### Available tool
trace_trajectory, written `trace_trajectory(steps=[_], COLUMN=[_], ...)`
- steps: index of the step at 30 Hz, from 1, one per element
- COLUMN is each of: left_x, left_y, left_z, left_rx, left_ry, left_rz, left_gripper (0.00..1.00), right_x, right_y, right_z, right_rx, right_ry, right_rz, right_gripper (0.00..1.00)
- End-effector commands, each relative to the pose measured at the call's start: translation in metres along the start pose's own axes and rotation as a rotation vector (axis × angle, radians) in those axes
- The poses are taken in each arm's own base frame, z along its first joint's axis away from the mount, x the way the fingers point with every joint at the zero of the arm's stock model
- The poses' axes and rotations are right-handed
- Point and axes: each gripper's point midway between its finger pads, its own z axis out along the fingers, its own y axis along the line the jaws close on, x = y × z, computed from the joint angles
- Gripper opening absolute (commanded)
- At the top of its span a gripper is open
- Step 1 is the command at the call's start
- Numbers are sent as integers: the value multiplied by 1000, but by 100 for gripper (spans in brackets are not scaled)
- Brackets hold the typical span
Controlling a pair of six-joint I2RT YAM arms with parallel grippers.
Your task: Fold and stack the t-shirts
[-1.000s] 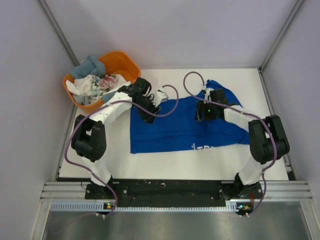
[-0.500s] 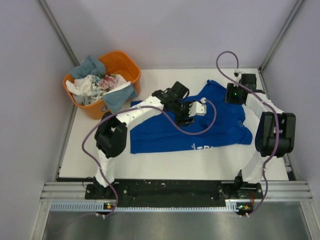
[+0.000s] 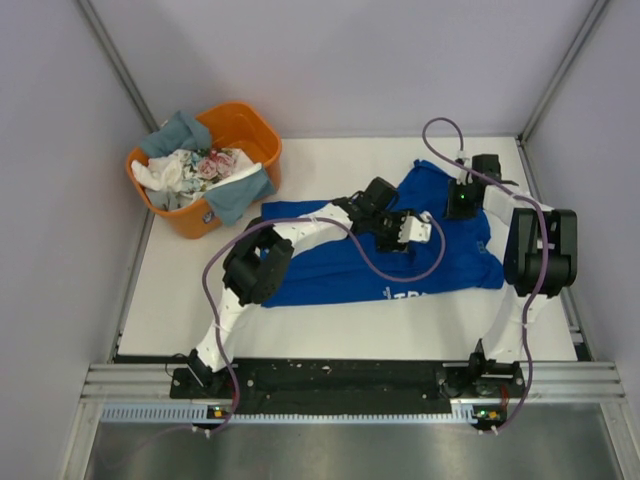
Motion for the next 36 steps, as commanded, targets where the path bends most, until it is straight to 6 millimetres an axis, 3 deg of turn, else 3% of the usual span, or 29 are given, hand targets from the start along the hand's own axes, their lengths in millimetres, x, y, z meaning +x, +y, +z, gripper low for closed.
trace_trajectory(steps=[1, 3, 6, 8, 12, 15, 18, 23, 26, 30, 33, 36], left_x=[-26, -22, -17, -14, -7, -10, -13, 0, 6, 6, 6, 0], left_y=[18, 21, 21, 27, 48, 76, 88, 55, 46, 54, 65, 85], left_z=[19, 25, 29, 31, 26, 14, 8, 22, 27, 26, 16, -6], left_rx=[-74, -96, -105, -143, -256, -384, -428, -268, -242, -287, -340, -414], left_ry=[-74, -52, -39, -22, 34, 67, 93, 104, 114, 122, 157, 200], left_rz=[114, 119, 150, 156, 178, 229, 309, 331, 354, 367, 336, 311], left_gripper=[64, 66, 62, 50, 0, 0, 0, 0, 7, 44, 62, 69], right_x=[-19, -19, -20, -21, -28, -38, -39, -37, -43, -54, -51, -62], right_y=[4, 5, 5, 6, 3, -3, -10, -7, -9, -16, -27, -27], right_z=[0, -1, -3, -7, -20, -36, -38, -29, -29, -27, -24, -49], right_rx=[-12, -14, -14, -13, 7, -4, -10, -44, -34, -3, 60, 97], right_ry=[-47, -48, -53, -62, -118, -203, -241, -221, -235, -238, -179, -211], right_rz=[-21, -19, -20, -20, -10, 41, 71, 78, 74, 70, 91, 123], right_gripper=[11, 0, 0, 0, 0, 0, 0, 0, 0, 2, 31, 40])
